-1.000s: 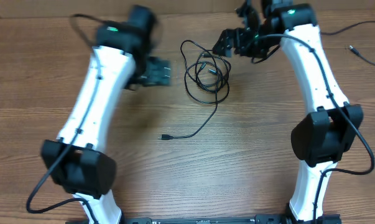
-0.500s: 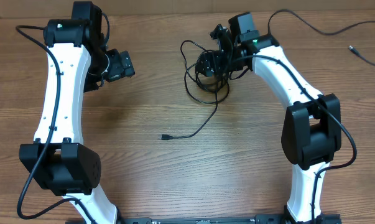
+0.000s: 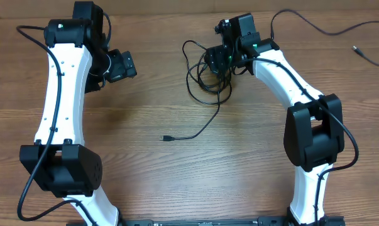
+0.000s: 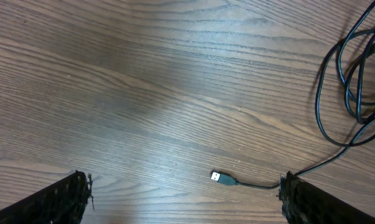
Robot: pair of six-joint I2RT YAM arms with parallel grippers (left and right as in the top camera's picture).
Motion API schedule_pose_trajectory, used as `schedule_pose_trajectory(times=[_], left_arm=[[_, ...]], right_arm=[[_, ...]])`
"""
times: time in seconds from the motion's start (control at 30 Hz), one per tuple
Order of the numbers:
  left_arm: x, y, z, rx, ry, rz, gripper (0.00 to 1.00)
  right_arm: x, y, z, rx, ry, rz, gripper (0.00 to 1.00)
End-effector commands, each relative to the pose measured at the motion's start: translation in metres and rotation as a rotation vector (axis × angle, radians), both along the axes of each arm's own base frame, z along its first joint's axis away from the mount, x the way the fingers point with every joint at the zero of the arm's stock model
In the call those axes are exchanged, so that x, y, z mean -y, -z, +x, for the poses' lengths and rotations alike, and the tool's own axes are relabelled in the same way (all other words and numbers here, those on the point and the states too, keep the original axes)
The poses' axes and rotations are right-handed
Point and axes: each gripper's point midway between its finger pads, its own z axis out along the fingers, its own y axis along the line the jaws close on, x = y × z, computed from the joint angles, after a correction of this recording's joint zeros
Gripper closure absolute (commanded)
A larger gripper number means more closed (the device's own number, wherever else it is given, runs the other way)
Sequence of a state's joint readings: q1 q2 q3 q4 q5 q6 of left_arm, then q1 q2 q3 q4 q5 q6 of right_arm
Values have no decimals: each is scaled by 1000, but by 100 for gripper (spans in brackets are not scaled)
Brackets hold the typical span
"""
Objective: Untangle cables
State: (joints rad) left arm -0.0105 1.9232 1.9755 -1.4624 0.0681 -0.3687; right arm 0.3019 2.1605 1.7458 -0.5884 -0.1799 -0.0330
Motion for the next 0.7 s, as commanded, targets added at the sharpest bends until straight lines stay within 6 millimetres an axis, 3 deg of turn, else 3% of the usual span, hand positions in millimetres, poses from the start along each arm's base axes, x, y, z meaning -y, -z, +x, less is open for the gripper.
schedule_pose_trajectory(times=[0.0, 0.33, 0.53, 0.57, 0.63, 0.67], left_arm=[[0, -2, 1, 5, -23, -11, 0], [0, -2, 1, 5, -23, -11, 0], [0, -2, 1, 5, -23, -11, 0], [0, -2, 1, 5, -23, -11, 0], [0, -2, 1, 5, -23, -11, 0], [0, -2, 1, 5, -23, -11, 1]], right_arm=[[-6, 10, -4, -22, -20, 11, 32], [-8, 7, -1, -9, -14, 27, 76], [-22, 2, -6, -19, -66, 97, 76], [-22, 2, -5, -17, -65, 97, 71], [-21, 2, -4, -13, -64, 93, 50], [-21, 2, -5, -11, -70, 89, 48]])
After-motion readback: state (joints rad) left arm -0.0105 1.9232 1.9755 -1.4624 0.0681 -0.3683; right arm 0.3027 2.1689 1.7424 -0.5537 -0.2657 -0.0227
